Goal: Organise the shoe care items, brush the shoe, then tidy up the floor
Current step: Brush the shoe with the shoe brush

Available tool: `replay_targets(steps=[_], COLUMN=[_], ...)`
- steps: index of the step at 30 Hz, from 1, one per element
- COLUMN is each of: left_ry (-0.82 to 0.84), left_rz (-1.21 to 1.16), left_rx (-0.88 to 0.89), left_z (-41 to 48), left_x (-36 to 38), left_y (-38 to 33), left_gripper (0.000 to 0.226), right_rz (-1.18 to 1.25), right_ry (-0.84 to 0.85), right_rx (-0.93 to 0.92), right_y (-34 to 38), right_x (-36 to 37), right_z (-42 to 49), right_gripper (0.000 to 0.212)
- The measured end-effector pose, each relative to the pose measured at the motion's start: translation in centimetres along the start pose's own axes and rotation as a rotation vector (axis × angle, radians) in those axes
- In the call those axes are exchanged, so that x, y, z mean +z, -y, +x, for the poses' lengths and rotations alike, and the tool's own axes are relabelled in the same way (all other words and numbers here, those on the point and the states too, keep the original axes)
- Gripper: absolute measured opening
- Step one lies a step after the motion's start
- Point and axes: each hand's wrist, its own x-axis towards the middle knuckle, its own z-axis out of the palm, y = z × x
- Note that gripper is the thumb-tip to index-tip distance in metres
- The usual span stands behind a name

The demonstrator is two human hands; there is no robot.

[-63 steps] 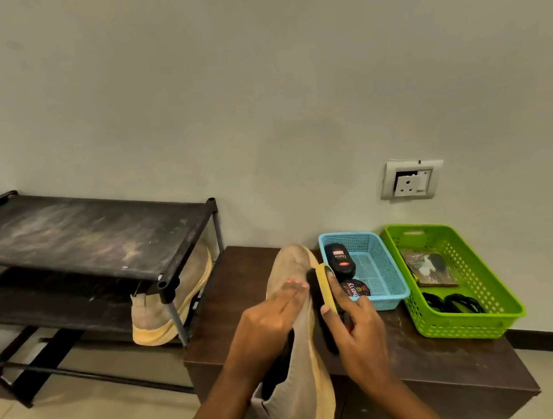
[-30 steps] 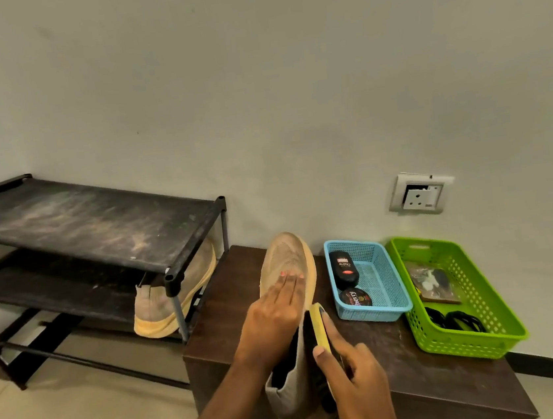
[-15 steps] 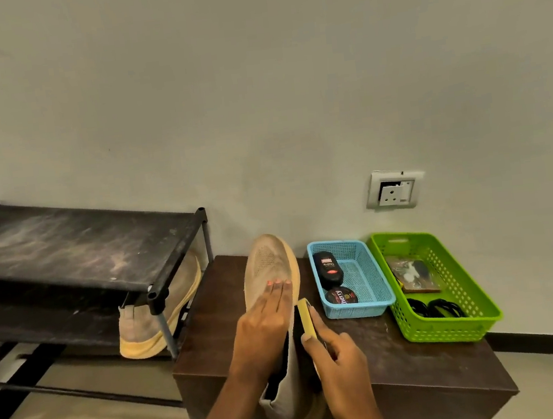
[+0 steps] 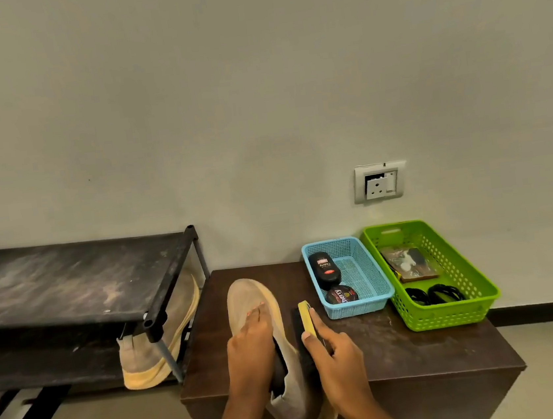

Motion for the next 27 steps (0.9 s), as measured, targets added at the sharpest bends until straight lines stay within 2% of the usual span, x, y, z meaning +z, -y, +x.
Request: replay_targets(steps=[5, 8, 13, 17, 20, 23, 27], left_ry=[0.056, 0.153, 0.268, 0.331, 0.365, 0.396, 0.312], left_rz=[0.071, 0.099, 0.186, 0.233, 0.335, 0.355, 0.369], left_rx=[-0.014, 0.022, 0.202, 0.451, 0.623, 0.642, 0.615], left_z=[0.6, 0.8, 1.4, 1.7, 2.0, 1.8, 1.5], left_x=[0.5, 0.8, 2.1, 2.1, 2.1, 1.9, 2.6], left_y=[0.1, -0.3, -0.7, -1.3, -1.9, -2.0, -1.2], left_gripper=[0.049, 0.051, 0.069, 0.084, 0.067, 0.034, 0.03], right_rz=[0.073, 0.075, 0.149, 0.197, 0.226, 0.227, 0.209], right_ry=[-0.021, 0.001, -0.053, -0.087, -0.107, -0.123, -0.137], right_rx=[0.034, 0.06, 0.084, 0.091, 0.091, 0.095, 0.096], right_y=[-0.5, -0.9, -1.1, -1.1, -1.3, -1.5, -1.8], right_x=[-0.3, -0.6, -2.2, -3.8, -5.0, -5.8, -6.3], right_z=[1.1, 1.5, 2.3, 2.9, 3.3, 3.6, 3.9], right_gripper=[0.043, 0.042, 0.039, 0.036, 0.034, 0.036, 0.039])
